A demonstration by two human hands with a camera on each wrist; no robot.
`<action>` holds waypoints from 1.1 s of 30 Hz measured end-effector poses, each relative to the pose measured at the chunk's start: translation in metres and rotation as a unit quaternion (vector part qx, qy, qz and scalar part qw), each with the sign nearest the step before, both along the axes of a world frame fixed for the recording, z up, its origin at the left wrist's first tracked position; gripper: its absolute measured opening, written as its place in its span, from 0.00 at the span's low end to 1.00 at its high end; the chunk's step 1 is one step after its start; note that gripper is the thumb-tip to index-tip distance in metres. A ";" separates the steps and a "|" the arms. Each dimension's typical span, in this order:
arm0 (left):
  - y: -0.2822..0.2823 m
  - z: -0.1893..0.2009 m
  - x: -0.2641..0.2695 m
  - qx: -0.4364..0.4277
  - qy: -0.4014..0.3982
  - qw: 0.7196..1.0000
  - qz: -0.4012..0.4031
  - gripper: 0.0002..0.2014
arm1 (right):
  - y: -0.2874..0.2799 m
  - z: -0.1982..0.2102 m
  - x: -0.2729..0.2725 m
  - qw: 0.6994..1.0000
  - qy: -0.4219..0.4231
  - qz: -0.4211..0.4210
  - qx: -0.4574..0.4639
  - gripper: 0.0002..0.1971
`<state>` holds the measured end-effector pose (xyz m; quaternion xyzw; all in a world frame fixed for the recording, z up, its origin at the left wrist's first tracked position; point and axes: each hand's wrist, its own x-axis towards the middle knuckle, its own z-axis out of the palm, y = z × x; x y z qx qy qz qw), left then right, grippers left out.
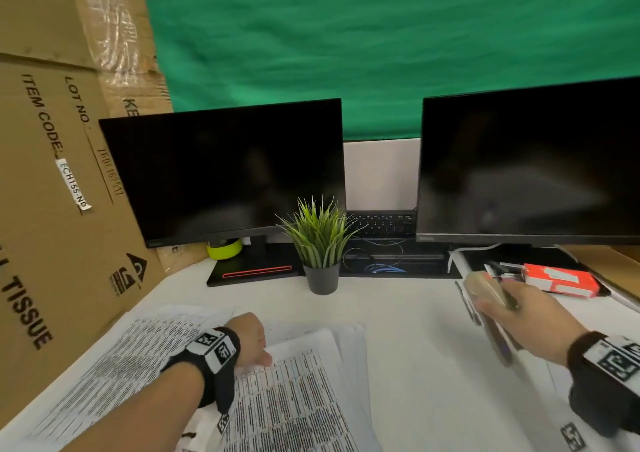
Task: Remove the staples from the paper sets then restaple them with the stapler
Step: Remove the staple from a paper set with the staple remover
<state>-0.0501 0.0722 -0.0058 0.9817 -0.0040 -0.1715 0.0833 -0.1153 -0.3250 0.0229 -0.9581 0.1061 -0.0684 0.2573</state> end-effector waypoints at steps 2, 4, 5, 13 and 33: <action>0.005 0.010 0.003 -0.037 -0.016 0.999 -0.019 0.13 | 0.013 0.015 -0.015 0.997 -0.018 0.020 0.077 0.10; 0.005 0.035 -0.002 -0.051 -0.038 0.996 -0.059 0.14 | 0.023 0.027 -0.028 0.992 -0.030 0.018 0.123 0.10; 0.003 0.053 -0.006 -0.049 -0.059 0.994 -0.084 0.11 | 0.026 0.031 -0.033 0.990 -0.037 0.011 0.137 0.11; -0.033 0.185 -0.024 -0.304 -0.129 0.932 -0.150 0.06 | 0.030 0.073 -0.076 0.967 -0.139 0.000 0.214 0.13; -0.140 0.021 -0.037 0.147 -0.024 0.959 -0.242 0.31 | 0.028 0.023 -0.064 0.990 0.055 0.072 0.111 0.09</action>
